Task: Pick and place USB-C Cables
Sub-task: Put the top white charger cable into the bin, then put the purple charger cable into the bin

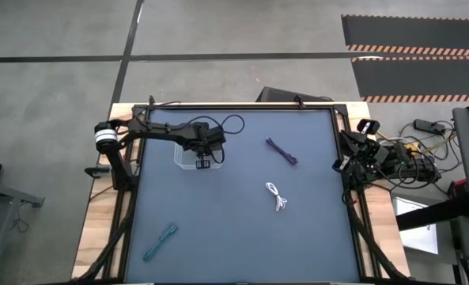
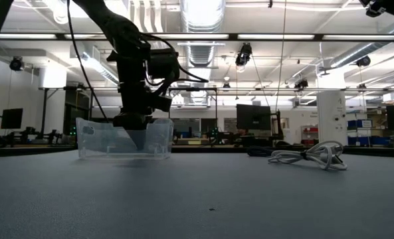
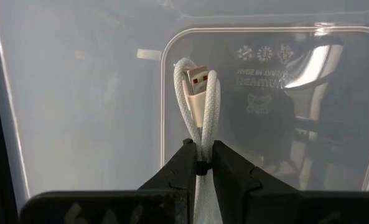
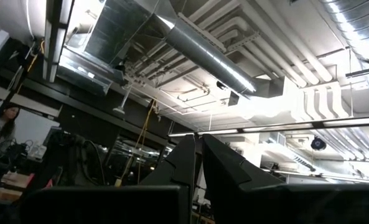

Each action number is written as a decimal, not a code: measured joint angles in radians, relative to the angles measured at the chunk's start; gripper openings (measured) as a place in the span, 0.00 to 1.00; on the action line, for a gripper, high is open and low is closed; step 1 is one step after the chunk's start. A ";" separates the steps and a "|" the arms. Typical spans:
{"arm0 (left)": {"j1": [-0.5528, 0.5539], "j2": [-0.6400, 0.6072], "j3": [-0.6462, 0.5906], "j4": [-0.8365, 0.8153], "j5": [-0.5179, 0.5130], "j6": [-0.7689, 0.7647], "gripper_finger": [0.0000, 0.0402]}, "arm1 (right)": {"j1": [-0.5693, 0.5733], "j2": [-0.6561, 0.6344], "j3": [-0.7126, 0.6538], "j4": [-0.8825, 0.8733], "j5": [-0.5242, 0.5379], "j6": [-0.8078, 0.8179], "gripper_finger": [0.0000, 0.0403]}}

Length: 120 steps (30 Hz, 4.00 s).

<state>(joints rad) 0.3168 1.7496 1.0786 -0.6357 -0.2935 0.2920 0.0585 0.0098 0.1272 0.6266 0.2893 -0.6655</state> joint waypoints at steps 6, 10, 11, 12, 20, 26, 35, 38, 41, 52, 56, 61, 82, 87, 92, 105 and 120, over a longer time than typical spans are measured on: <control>0.000 0.000 0.000 0.000 0.000 0.000 0.06 | 0.000 0.000 0.000 0.000 0.000 0.000 0.06; 0.000 0.000 0.000 0.000 0.000 0.000 0.06 | 0.000 0.000 0.000 0.000 0.000 0.000 0.06; 0.000 0.000 0.000 0.000 0.000 0.000 0.06 | 0.000 0.000 0.000 0.000 0.000 0.000 0.06; 0.000 0.000 0.000 0.000 0.000 0.000 0.06 | 0.000 0.000 0.000 0.000 0.000 0.000 0.06; 0.000 0.000 0.001 0.000 0.000 0.000 0.06 | 0.000 0.000 0.000 0.000 0.000 0.000 0.06; 0.000 0.000 0.001 0.000 0.000 0.000 0.06 | 0.000 0.000 0.000 0.000 0.000 0.000 0.06; 0.000 0.000 0.001 0.000 -0.004 0.000 0.25 | 0.000 0.000 0.000 0.000 0.000 0.000 0.06; 0.000 0.000 0.001 0.000 -0.004 0.000 0.31 | 0.000 0.000 0.000 0.000 0.000 0.000 0.06; 0.000 0.000 0.001 0.000 -0.004 0.000 0.35 | 0.000 0.000 0.000 0.000 0.000 0.000 0.06; -0.003 -0.050 0.008 -0.011 -0.017 0.002 0.37 | 0.000 0.000 0.000 0.000 0.000 0.003 0.06; -0.004 -0.118 0.008 -0.010 -0.056 0.002 0.37 | 0.000 0.000 0.000 0.001 0.000 0.013 0.06; -0.012 -0.229 0.008 -0.010 -0.094 -0.008 0.37 | 0.000 0.000 0.000 0.001 0.000 0.022 0.06; -0.164 -0.556 -0.148 0.502 -0.082 -0.177 0.38 | 0.000 0.144 0.000 -0.030 0.079 0.392 0.06; -0.170 -0.566 -0.241 0.679 -0.081 -0.177 0.38 | 0.000 0.222 0.010 -0.023 0.187 0.450 0.06; -0.170 -0.566 -0.296 0.789 -0.081 -0.177 0.38 | 0.000 0.303 0.050 -0.026 0.213 0.475 0.06; -0.170 -0.566 -0.296 0.785 -0.081 -0.171 0.38 | 0.000 0.507 0.296 -0.361 0.286 0.557 0.06; -0.168 -0.566 -0.297 0.784 -0.081 -0.145 0.38 | -0.063 0.726 0.539 -0.878 0.310 0.982 0.06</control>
<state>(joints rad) 0.1486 1.1831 0.7815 0.1478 -0.3748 0.1471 -0.0040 0.7362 0.6666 -0.2519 0.5990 0.3161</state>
